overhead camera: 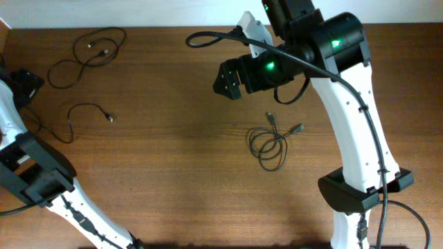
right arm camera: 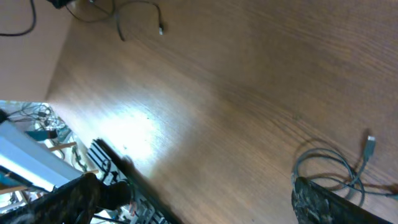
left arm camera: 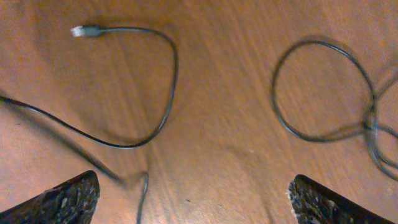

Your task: Untangle cables

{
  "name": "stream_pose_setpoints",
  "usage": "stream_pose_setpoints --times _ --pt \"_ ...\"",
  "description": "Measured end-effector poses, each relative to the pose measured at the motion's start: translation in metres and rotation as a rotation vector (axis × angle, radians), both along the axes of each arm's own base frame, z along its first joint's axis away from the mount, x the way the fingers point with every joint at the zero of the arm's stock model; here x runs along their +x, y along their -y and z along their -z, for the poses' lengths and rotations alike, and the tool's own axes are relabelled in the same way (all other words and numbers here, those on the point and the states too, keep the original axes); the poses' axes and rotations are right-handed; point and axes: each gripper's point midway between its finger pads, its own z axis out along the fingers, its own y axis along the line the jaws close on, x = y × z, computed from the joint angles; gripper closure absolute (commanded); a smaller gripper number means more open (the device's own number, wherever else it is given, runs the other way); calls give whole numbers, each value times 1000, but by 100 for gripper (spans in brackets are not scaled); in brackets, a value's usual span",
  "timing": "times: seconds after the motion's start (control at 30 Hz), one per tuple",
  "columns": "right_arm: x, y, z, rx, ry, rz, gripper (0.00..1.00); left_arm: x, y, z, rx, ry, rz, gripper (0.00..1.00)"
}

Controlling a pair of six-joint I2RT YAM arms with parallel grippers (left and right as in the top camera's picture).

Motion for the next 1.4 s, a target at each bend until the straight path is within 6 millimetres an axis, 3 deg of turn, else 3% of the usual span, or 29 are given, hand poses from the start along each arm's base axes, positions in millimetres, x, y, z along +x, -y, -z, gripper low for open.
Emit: stream_pose_setpoints --times 0.07,0.17,0.23,0.27,0.3,0.47,0.53,0.6,0.67,0.8,0.9,1.0,1.1,1.13,1.17,1.23,1.27,1.4 --pt "1 1 6 -16 -13 4 1 6 8 0 -32 26 52 1" --pt "2 2 11 -28 -24 7 2 13 30 2 -96 34 145 16" --pt "2 2 11 -30 -23 7 1 17 45 4 -114 24 191 34" --pt "2 2 11 -30 -23 8 2 21 52 4 -121 22 210 49" --pt "2 2 11 -30 -24 8 2 26 64 5 -125 17 249 51" --pt "2 2 11 -31 -25 8 2 54 129 6 -115 -14 471 29" --pt "2 2 11 -30 -25 8 1 62 153 7 -104 -36 543 26" --pt "2 2 11 -30 -25 8 1 58 163 11 -67 -101 570 26" --pt "2 2 11 -30 -25 8 1 47 155 14 10 -196 555 27" --pt "2 2 11 -30 -25 7 1 19 116 23 139 -364 474 30" --pt "2 2 11 -31 -24 7 1 3 89 28 176 -428 435 24" --pt "2 2 11 -30 -24 7 1 -10 82 49 163 -498 474 25" --pt "2 2 11 -30 -23 8 2 -14 89 69 121 -517 527 25" --pt "2 2 11 -30 -24 7 2 -13 92 71 108 -510 543 32" --pt "2 2 11 -30 -23 7 2 -11 93 71 104 -499 556 45" --pt "2 2 11 -30 -23 7 1 -9 94 71 104 -494 574 88" --pt "2 2 11 -30 -24 7 2 -9 94 71 106 -496 576 100" --pt "2 2 11 -30 -23 6 1 -10 93 71 110 -502 584 100"
